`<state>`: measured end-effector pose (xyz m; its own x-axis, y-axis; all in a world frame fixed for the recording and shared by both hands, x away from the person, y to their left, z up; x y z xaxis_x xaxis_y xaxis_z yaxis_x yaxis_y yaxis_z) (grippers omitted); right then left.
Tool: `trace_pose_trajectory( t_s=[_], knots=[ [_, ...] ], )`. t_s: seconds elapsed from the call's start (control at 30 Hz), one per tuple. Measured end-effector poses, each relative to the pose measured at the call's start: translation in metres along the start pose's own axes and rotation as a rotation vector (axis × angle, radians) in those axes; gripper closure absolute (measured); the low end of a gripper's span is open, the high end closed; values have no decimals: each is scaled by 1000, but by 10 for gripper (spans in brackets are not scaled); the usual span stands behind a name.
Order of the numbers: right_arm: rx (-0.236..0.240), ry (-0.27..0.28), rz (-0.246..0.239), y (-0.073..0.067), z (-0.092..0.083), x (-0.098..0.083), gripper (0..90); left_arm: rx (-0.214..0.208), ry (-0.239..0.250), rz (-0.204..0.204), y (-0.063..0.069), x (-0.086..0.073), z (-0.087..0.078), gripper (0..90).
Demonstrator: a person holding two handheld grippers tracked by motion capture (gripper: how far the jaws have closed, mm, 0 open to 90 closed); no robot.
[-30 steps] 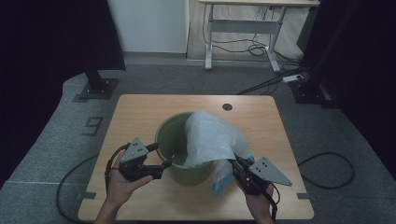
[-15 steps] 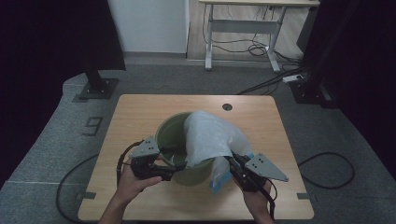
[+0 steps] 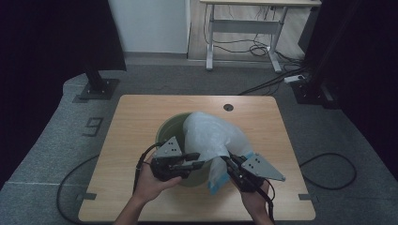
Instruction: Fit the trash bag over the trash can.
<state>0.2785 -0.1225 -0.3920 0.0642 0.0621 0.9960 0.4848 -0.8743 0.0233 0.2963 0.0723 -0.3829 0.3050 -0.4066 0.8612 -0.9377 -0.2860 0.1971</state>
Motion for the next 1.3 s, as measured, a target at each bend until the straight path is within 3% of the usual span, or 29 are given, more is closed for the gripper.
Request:
trace_pose_trajectory(
  t_s=[0.07,0.17,0.27,0.37,0.5,0.73,0.8,1.07,1.13,1.17,1.3],
  knots=[
    [7,-2,1,1,-1,-2,832,-5,3,-5,-3,0,1,824],
    [7,-19,4,0,-2,-7,622,23,37,-19,-6,2,-1,893],
    [-60,-21,8,-5,-7,-14,403,41,74,-45,-9,3,-7,899],
    [-98,-26,17,-14,-16,-25,295,49,77,-55,-11,3,-11,899],
    [-101,-58,24,-20,-22,-45,286,34,95,-65,-12,2,-16,899],
    [-84,-113,67,-9,-27,-78,281,38,141,-83,-16,3,-28,900],
    [-76,-119,84,-10,-28,-85,264,24,166,-91,-16,5,-32,900],
    [-64,-144,67,-23,-26,-98,256,44,207,-98,-17,6,-43,900],
    [-81,-150,55,-22,-25,-100,310,46,211,-102,-18,5,-46,900],
    [-109,-160,43,-19,-26,-102,390,48,210,-104,-19,4,-47,900],
    [-222,-178,-6,-8,-25,-106,526,42,222,-122,-22,-2,-51,900]
  ],
)
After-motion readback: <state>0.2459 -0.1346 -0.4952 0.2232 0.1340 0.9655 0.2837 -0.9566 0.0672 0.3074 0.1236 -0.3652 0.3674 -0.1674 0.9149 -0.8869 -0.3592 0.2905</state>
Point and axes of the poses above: each handheld gripper's, and its own axes: z roughly forward along the jaws, x roughly out of its top, y roughly to its right, the point moved 4 cm from there along z, roughly forward along the jaws, and after that the axes turned 9 degrees about -x, right-handed, at the moved point
